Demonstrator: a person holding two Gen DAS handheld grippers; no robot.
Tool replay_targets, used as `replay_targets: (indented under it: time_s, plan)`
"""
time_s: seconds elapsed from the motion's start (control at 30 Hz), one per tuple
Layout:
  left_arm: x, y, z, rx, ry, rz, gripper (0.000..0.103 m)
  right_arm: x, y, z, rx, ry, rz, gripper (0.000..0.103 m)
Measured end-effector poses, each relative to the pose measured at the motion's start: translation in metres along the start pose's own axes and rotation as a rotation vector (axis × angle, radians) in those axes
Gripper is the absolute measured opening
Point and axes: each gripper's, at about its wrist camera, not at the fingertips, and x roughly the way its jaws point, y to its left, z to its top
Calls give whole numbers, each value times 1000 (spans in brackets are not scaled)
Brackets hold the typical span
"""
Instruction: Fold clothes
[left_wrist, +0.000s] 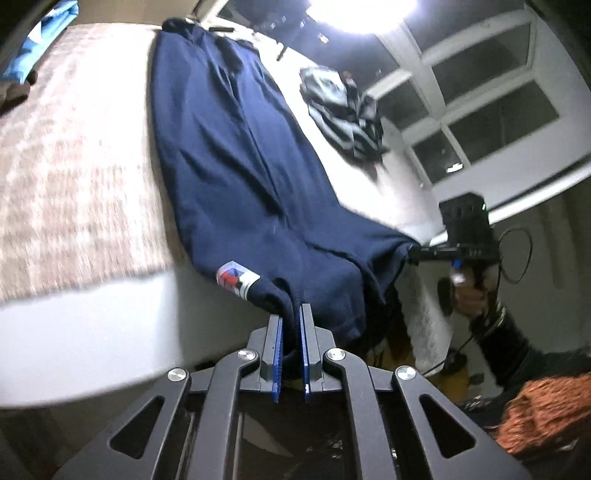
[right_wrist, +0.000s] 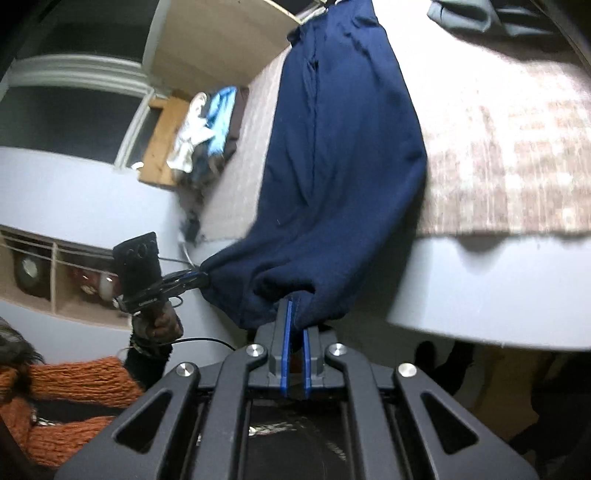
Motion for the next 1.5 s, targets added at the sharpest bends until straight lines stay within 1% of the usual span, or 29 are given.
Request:
replay_targets:
  time_s: [0.07,0.1,0.13,0.17,0.23,0.27,0.3,0.33,0.37,0.4,0.43,0.47,0.5,0.57,0.63,0.7,0.77,0.87,0.93,1.0,1.03,1.13,1.17,1.2,1.23,1.27,1.3,1.4,1.5]
  plan:
    - [-2,4,31,12,-25,28,7,1,0,18,9,-9,29,5]
    - [0,7,47,3,-37,35,7,-1,-2,33,13,-10,41,5]
    - [2,10,63,-5,-50,42,7,-5,-6,53,13,-10,47,5]
    - [4,13,80,-13,-62,54,9,-4,-10,76,16,-11,36,5]
    - [16,31,130,-39,-94,178,21,13,-17,135,28,-15,-30,7]
    - [21,40,153,-55,-106,236,35,17,-20,155,23,-15,-59,11]
    - [26,49,166,-89,-92,265,38,18,-22,162,5,-13,-83,23]
    - [29,58,178,-121,-79,291,38,18,-24,169,-14,-11,-106,29]
    - [30,62,185,-130,-77,298,39,18,-27,176,-33,-9,-130,29]
    - [26,62,185,-121,-90,314,43,18,-29,183,-51,-7,-154,29]
    - [22,62,185,-111,-102,328,44,18,-31,190,-70,-5,-178,35]
    - [17,61,181,-95,-106,330,46,18,-33,198,-89,-3,-201,38]
    - [21,58,177,-74,-98,347,49,18,-36,205,-107,-1,-225,38]
    - [29,51,170,-32,-81,381,50,18,-40,219,-145,3,-273,38]
    - [39,51,168,-3,-51,419,50,22,-48,221,-169,4,-310,38]
    - [55,56,178,10,-27,458,50,30,-55,222,-187,-1,-343,38]
    - [65,60,188,38,-36,518,50,48,-52,232,-202,-17,-369,38]
    - [78,62,203,116,-58,553,50,55,-55,238,-198,-25,-379,38]
    - [84,62,209,175,-49,553,50,58,-57,241,-193,-28,-383,38]
    - [94,63,216,225,-23,570,50,61,-55,240,-197,-30,-390,38]
    - [97,63,218,238,-18,561,50,62,-53,240,-199,-32,-394,38]
    - [103,64,223,272,-6,521,44,66,-50,238,-204,-36,-406,38]
    - [104,63,223,279,-4,500,36,68,-49,238,-206,-37,-410,38]
    - [106,63,224,282,5,481,25,69,-48,238,-208,-39,-414,37]
    - [108,64,225,278,16,465,21,70,-47,237,-209,-40,-417,31]
    - [109,65,227,268,26,441,15,72,-45,237,-211,-41,-421,26]
    - [104,64,226,263,19,433,13,72,-45,236,-211,-45,-423,16]
    - [89,60,226,246,-5,411,10,67,-41,234,-210,-74,-409,8]
    - [73,55,225,229,-28,389,9,59,-34,229,-220,-110,-393,5]
